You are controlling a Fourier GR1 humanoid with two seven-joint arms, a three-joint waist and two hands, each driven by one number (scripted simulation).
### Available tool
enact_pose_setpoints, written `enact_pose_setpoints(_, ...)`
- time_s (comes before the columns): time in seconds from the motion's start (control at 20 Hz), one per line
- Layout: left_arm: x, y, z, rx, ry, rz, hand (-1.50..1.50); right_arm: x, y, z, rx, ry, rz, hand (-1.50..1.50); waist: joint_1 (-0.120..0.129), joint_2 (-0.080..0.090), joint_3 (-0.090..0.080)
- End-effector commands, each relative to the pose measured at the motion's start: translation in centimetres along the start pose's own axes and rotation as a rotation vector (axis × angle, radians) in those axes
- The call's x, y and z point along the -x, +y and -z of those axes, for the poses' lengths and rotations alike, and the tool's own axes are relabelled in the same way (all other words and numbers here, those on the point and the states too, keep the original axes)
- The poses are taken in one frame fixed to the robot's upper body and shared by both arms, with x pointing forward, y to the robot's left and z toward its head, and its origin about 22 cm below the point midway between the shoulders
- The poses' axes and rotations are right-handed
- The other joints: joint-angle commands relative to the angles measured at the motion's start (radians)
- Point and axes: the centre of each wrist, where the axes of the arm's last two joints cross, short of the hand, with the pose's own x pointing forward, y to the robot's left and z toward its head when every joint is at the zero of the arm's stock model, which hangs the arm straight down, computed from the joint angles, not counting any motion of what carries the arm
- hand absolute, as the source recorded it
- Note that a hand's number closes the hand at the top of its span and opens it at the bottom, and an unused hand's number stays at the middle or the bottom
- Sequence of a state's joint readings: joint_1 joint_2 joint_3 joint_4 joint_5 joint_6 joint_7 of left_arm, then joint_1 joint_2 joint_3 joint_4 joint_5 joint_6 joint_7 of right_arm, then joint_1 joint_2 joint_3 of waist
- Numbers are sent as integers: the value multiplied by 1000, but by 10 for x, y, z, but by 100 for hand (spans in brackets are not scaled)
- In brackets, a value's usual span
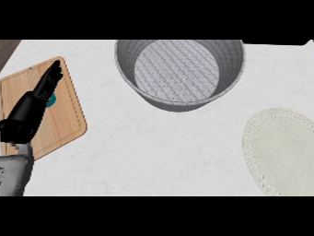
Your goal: Pick the squash from the placemat and place it in the basket
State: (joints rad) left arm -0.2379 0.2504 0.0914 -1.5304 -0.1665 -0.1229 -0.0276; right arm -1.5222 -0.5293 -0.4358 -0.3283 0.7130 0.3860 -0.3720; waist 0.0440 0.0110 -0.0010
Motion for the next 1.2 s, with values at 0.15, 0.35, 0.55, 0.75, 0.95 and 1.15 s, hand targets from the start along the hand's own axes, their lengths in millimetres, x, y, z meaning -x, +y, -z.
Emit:
enact_pose_setpoints(0.15,-1,0,-6,-3,14,9,0,-45,40,38,-111,24,22,150,-6,-3,0)
enact_pose_setpoints(0.35,-13,8,11,-15,7,8,0,-72,54,53,-171,69,27,150,-13,-2,0)
enact_pose_setpoints(0.55,-7,-8,-1,6,-3,-19,0,-74,96,63,-236,104,-46,150,4,2,0)
enact_pose_setpoints(0.75,-7,3,-6,11,-8,-5,0,-79,105,66,-300,192,-60,150,8,1,-1)
enact_pose_setpoints(0.95,-1,-2,-2,-21,11,14,0,-70,102,62,-352,236,-257,150,-18,-2,0)
enact_pose_setpoints(1.15,-11,11,-2,4,-5,14,0,-86,118,69,-339,255,-415,150,4,0,0)
